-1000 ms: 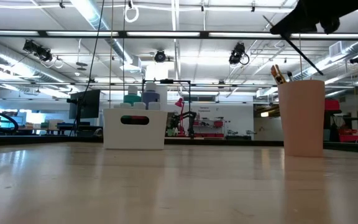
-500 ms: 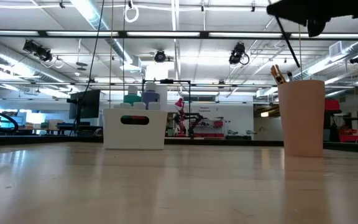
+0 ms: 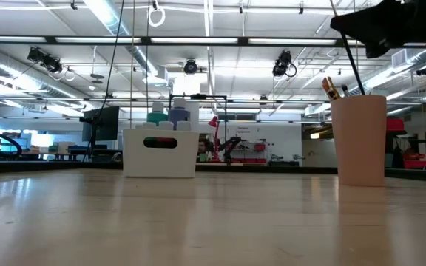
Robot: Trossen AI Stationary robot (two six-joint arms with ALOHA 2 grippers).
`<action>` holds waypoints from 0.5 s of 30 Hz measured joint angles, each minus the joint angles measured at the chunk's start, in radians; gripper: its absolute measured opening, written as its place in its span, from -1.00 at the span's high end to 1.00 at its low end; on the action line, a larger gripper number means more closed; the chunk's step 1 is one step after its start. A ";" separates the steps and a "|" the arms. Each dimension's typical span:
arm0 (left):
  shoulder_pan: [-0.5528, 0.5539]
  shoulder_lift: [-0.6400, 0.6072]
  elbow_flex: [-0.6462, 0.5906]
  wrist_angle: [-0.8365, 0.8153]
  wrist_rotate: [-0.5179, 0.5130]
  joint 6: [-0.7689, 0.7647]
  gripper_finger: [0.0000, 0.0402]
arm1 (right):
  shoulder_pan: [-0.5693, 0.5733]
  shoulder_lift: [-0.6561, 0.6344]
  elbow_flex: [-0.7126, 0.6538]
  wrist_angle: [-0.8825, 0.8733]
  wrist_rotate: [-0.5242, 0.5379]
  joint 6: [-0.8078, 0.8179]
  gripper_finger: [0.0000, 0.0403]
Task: Pick & Place Paint Supplies
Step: Put the gold paint brush into the orange cup, then return to Home Position
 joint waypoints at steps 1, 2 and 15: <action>0.000 0.000 0.000 0.000 0.000 -0.003 0.85 | -0.003 0.001 0.000 -0.017 0.000 0.010 0.88; 0.000 0.000 0.000 0.000 0.000 -0.008 0.85 | -0.006 0.001 0.000 -0.032 0.001 0.021 0.86; -0.037 0.000 0.000 0.001 -0.051 -0.096 0.85 | -0.025 0.001 0.000 -0.040 0.006 0.044 0.59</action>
